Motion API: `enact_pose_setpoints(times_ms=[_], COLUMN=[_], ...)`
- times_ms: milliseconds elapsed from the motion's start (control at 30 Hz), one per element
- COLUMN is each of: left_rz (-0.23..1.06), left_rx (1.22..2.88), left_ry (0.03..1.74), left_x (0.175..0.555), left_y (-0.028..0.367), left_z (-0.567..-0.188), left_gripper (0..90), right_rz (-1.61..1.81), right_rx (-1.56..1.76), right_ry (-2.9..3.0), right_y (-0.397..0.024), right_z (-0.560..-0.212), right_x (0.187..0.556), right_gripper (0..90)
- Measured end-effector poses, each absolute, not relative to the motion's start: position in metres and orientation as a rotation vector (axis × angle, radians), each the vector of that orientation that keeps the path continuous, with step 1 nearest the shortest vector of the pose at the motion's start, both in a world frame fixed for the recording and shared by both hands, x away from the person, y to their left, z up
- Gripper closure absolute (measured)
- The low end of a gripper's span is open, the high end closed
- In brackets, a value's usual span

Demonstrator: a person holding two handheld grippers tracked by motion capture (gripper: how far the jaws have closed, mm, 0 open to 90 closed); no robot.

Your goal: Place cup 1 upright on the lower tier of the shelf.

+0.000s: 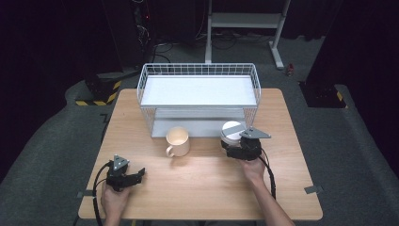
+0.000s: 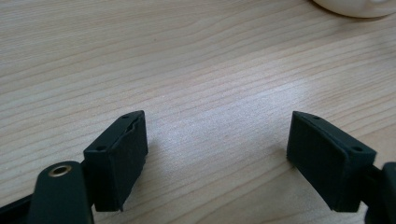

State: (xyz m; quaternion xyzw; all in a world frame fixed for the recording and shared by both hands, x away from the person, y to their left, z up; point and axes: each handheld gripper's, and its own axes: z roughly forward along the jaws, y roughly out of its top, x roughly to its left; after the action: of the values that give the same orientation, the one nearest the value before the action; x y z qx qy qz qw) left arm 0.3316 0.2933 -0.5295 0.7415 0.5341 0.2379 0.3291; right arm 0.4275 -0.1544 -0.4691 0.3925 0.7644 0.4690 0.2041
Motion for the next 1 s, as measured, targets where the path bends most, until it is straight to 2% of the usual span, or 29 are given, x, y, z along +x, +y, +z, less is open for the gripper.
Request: enact_pose_setpoints(times_ms=[1000], left_rz=[0.621], left_rx=[1.937], left_ry=[1.402], left_x=[0.331], left_y=[0.293], left_z=[-0.530], left_gripper=[21.0], right_rz=[1.316], right_rx=[1.113], right_ry=[2.087], right_y=[-0.135], right_z=[-0.466], right_x=[0.456], right_gripper=[18.9])
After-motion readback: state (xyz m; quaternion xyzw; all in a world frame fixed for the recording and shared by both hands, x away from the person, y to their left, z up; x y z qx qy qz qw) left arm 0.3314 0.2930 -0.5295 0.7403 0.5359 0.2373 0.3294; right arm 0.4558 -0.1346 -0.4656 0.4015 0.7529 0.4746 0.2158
